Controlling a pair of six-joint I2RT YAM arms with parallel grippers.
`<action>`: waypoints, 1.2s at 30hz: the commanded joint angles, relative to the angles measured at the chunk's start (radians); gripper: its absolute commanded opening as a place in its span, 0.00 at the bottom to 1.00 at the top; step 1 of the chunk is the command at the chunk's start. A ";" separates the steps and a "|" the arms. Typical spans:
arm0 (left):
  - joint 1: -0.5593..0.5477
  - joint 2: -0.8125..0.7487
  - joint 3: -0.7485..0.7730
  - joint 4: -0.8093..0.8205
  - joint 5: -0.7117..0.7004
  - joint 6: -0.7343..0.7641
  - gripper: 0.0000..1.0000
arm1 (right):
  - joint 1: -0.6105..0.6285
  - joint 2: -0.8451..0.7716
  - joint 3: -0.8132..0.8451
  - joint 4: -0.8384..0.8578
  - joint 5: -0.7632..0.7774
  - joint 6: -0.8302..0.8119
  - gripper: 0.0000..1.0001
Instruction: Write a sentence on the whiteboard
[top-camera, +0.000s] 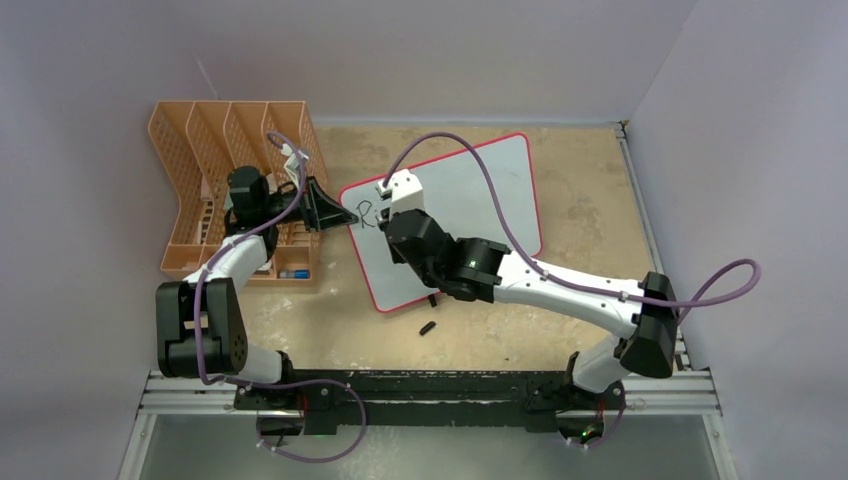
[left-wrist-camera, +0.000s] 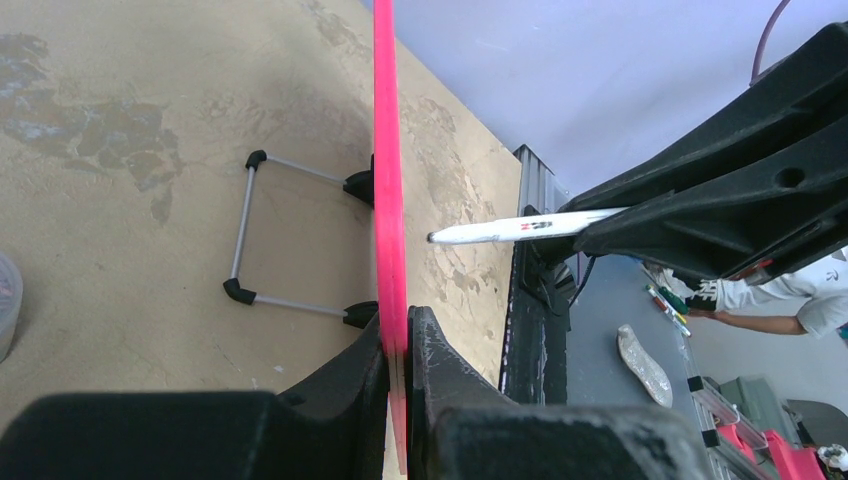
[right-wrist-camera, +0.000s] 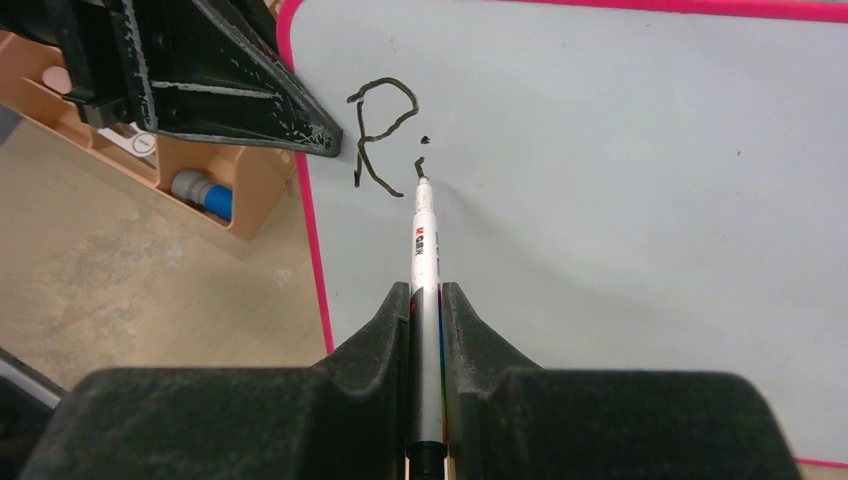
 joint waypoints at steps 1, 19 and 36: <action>-0.024 -0.014 0.020 -0.022 0.000 0.039 0.00 | -0.003 -0.076 -0.021 0.054 0.001 -0.011 0.00; -0.024 -0.013 0.021 -0.031 -0.003 0.045 0.00 | -0.043 -0.104 -0.092 0.118 0.006 -0.006 0.00; -0.024 -0.013 0.022 -0.036 -0.003 0.050 0.00 | -0.055 -0.084 -0.089 0.153 0.010 -0.019 0.00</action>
